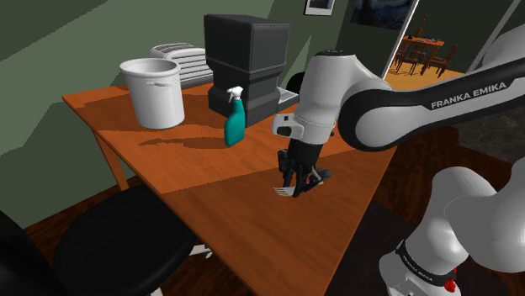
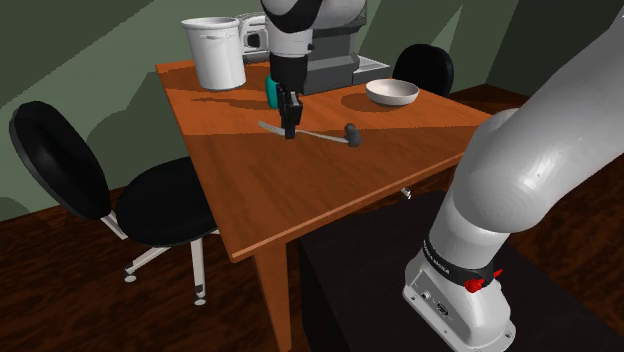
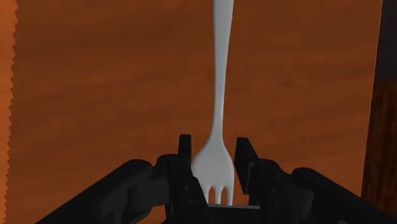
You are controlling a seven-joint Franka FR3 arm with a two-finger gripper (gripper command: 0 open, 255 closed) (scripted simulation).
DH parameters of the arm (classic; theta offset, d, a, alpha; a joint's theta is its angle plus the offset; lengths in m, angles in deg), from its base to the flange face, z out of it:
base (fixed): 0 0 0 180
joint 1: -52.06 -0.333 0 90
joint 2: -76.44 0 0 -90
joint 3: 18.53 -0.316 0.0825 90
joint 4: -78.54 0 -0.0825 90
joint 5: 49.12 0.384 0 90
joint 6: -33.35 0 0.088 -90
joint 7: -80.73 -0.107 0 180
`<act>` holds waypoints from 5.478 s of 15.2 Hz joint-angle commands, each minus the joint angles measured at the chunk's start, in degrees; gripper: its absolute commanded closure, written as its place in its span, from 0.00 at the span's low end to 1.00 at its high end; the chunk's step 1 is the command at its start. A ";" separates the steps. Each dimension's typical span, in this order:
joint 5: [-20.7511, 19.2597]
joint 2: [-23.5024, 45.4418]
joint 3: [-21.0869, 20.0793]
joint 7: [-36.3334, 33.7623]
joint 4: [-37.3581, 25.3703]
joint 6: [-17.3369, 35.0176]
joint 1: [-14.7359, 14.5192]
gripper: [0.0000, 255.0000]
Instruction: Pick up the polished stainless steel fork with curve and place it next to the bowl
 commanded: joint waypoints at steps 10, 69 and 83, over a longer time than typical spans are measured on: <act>-2.29 2.64 5.13 6.38 -7.24 -5.04 3.04 1.00; 9.99 52.76 21.31 44.54 -50.18 -2.49 20.32 1.00; 8.62 50.13 22.07 43.65 -53.71 -8.49 20.35 0.00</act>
